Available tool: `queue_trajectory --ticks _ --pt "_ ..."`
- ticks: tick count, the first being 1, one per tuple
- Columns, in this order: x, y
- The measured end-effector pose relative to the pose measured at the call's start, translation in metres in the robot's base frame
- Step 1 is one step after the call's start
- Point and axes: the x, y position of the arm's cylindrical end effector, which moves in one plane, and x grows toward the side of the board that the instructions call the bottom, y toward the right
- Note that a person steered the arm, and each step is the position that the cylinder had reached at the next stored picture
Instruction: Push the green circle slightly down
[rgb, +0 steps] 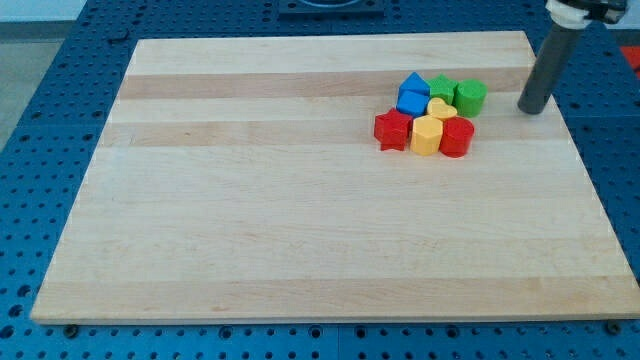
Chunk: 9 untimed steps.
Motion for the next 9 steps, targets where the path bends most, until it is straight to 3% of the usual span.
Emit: queue_trajectory --ticks 3,9 --pt "-0.027 -0.026" --pt "-0.021 -0.071"
